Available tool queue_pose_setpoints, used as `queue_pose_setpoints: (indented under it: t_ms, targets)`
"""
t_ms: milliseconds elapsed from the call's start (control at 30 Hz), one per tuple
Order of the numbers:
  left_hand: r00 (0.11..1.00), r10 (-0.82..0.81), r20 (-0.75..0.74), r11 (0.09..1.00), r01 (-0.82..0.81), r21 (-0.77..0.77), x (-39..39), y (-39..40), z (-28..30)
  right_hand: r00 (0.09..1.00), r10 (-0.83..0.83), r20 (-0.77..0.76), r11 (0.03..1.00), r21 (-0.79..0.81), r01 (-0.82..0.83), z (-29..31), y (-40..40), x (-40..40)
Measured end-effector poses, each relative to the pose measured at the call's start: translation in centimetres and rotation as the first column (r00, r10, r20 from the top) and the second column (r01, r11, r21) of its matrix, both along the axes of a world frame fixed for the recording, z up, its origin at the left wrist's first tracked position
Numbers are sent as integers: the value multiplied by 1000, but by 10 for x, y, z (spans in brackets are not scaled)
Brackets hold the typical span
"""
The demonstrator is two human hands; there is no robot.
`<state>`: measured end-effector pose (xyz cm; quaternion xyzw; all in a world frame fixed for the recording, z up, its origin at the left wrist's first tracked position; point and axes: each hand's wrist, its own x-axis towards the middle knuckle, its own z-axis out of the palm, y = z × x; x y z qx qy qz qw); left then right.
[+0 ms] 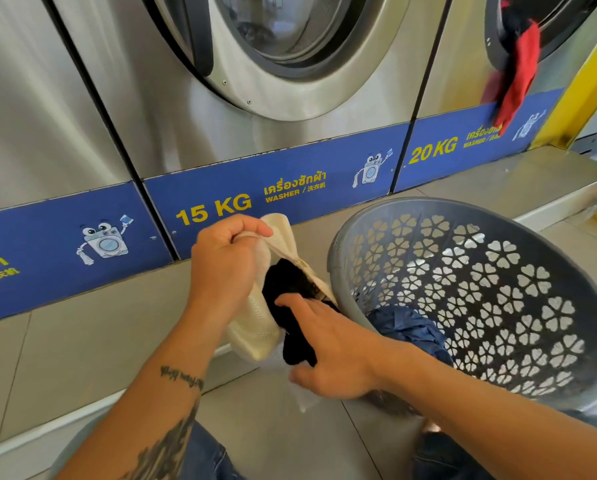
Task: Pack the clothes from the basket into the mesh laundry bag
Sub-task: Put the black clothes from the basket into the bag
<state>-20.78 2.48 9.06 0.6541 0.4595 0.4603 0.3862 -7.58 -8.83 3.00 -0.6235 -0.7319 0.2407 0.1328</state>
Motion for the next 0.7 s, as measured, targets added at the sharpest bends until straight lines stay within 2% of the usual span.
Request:
queue_pose_setpoints:
  t_ms: [133,233,300,333,367,433,467,500,533,567,633,700]
  targets:
    - [999,-38,-26,983,33,-181,2,-15,-32,922,31,385,999,-37,-18,-44,-11,-8]
    - [998,-32,-48,934,13,-358,-8,-30,-70,898,-65,436,998,4,70,-82,-6,-8]
    - [995,-3,-95,905,-38,-423,-23,-37,-94,938,-176,300,976,-71,206,-99,-7,0]
    - [990,18,-137,896,-77,-437,-30,-38,-102,948,-278,154,948,-119,297,-106,-9,2]
    - [983,28,-179,892,-105,-439,-37,-38,-107,913,-407,-19,904,-154,400,-111,-11,1]
    - [972,16,-234,904,-114,-412,-45,-37,-111,709,-638,-301,770,-229,595,-113,-5,-11]
    - [968,6,-252,912,-109,-394,-46,-36,-109,595,-700,-395,709,-278,648,-110,1,-22]
    - [966,-4,-257,919,-98,-381,-45,-35,-106,510,-725,-462,672,-311,672,-107,8,-32]
    - [968,-13,-250,926,-82,-369,-42,-34,-104,484,-715,-505,671,-300,678,-105,16,-41]
    - [972,-18,-236,931,-69,-358,-39,-33,-101,521,-671,-527,710,-254,657,-104,23,-50]
    - [977,-1,-215,938,-74,-340,-36,-29,-96,705,-523,-479,843,-170,510,-110,28,-64]
    - [980,39,-195,945,-99,-310,-38,-23,-94,892,-369,-261,927,-174,333,-132,28,-68]
